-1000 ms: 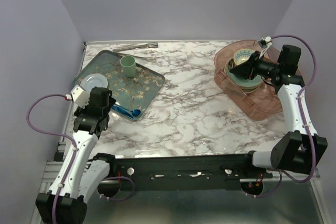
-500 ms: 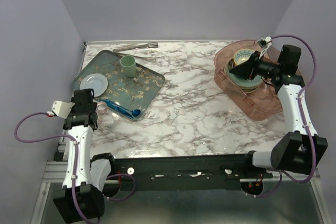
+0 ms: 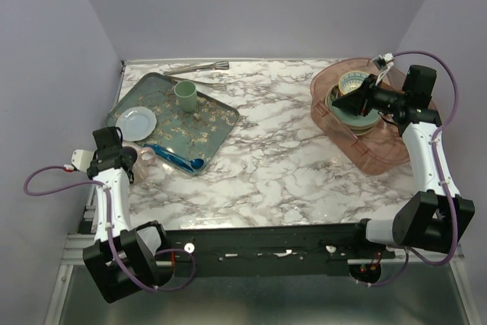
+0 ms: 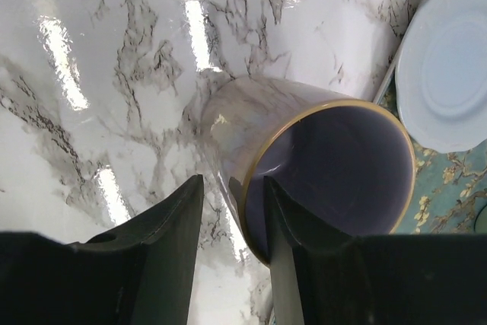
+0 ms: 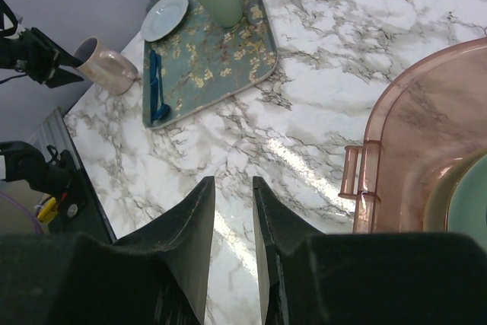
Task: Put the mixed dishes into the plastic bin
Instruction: Pick up the cup at the center of the board.
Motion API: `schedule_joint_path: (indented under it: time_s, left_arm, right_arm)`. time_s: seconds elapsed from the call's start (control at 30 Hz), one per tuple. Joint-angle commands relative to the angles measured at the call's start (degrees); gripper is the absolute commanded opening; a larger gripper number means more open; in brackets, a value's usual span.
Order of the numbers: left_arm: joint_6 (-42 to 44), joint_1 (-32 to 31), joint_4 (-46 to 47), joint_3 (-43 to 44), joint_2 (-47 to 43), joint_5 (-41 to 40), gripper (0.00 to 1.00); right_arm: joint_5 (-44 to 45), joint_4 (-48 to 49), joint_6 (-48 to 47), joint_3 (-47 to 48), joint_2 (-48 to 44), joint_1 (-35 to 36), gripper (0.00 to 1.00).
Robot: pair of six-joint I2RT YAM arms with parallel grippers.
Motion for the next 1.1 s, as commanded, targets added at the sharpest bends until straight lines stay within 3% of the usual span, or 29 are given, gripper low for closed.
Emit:
schedule_joint_path:
  time_s: [0.0,0.2,0.33,0.5,0.87,1.07]
  left_arm:
    - [1.0,0.9,2.0,-1.3,1.2,2.5,0.45]
    - [0.6,1.4,3.2,-2.7,2.9,5.1,0.43]
    - [-0.1,1.4,2.1,-2.7,0.9,4.4,0.16]
    - [-1.1,1.7,0.1,-2.7,-4.7,3.8,0.00]
    - [0.9,1.7,-3.1,-0.1,-15.7,8.8,0.00]
    - [4.3,1.1,2.6,-0.4,-19.5,24.6,0.00]
  right_arm:
    - [-1.3,0.5,-0.3,-0.8,-1.3,0.4,0.34]
    - [-1.3,0.5,-0.3,-0.8,-1.6,0.4,0.34]
    - [-1.2,0.6,-0.3,-0.8,-1.8,0.4,0.34]
    - [-1.3,0.6,-0.3,-0.8,-1.8,0.4,0.34]
    - [-1.5,0.6,-0.7,-1.3,-2.1,0.4,0.34]
    - [-1.2,0.3,-1.8,-1.9,-2.8,0.4,0.37]
